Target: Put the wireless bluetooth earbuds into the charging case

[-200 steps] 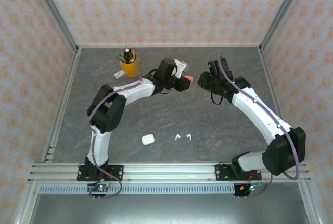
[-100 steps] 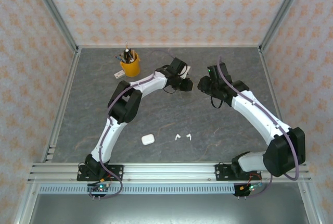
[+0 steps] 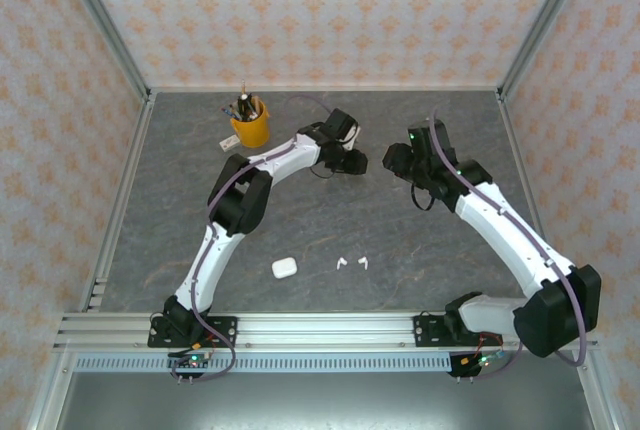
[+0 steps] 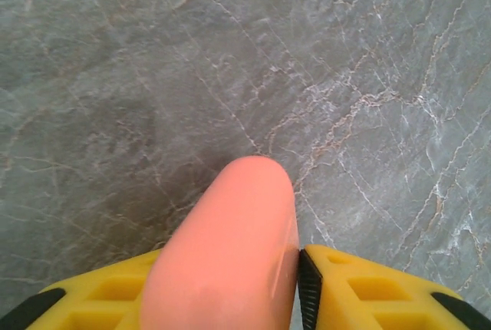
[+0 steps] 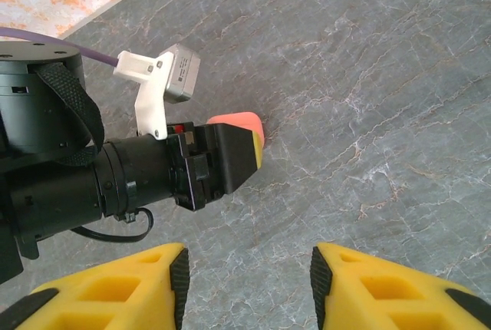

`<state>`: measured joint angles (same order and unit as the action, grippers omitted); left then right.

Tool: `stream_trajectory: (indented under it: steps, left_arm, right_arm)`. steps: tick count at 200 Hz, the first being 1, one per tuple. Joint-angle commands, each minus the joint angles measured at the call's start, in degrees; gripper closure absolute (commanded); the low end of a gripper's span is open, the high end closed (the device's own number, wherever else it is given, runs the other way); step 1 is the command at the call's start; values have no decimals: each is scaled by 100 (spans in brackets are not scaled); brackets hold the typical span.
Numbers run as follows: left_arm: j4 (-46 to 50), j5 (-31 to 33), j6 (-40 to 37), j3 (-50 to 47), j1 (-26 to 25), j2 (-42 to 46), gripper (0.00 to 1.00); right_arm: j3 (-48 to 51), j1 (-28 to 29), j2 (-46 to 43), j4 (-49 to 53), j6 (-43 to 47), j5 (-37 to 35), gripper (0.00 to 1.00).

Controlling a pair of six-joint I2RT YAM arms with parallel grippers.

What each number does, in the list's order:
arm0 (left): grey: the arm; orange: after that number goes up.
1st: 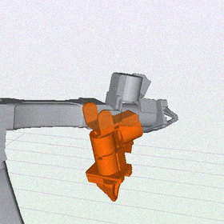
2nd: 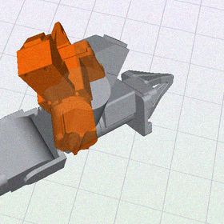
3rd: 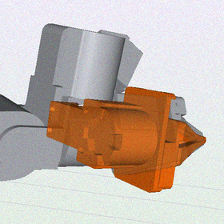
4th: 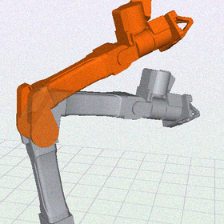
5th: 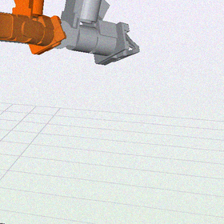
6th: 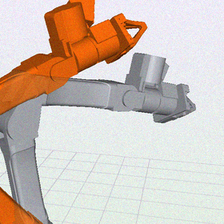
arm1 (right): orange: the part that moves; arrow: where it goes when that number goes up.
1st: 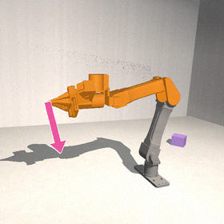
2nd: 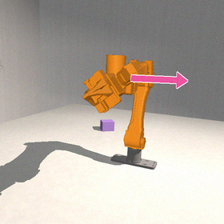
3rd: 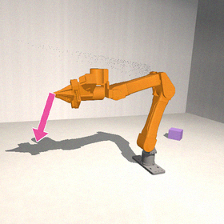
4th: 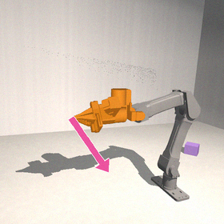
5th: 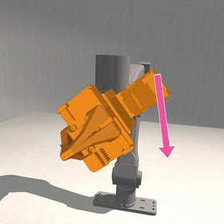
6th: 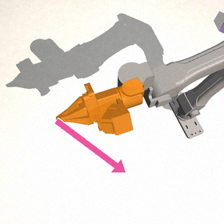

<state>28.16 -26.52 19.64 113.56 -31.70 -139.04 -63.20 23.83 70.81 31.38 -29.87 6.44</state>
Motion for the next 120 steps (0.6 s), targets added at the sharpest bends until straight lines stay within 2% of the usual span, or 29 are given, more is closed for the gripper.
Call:
stream_trajectory:
  steps: [1,22,48,62,91,93,97,120]
  left_arm:
    - [243,262,-23,-147,174,181,56]
    - [251,257,-83,-266,267,304,54]
    - [251,235,-160,-470,373,510,51]
    - [242,261,-222,-636,426,660,47]
    - [111,306,-285,-1120,582,1109,44]
    - [97,306,-285,-1163,596,1143,38]
    - [71,310,-290,-1239,620,1220,34]
    - [-83,339,-333,-1717,739,1746,33]
  right_arm:
    - [41,-9,-205,176,44,-195,51]
    - [44,-8,-243,227,36,-200,48]
    - [70,-10,-270,277,29,-230,37]
    - [71,-10,-270,309,28,-239,33]
    - [113,-10,-271,313,22,-224,29]
    - [119,-10,-270,309,24,-222,29]
    - [130,-10,-269,313,20,-215,28]
    - [239,-10,-272,261,-35,-155,27]
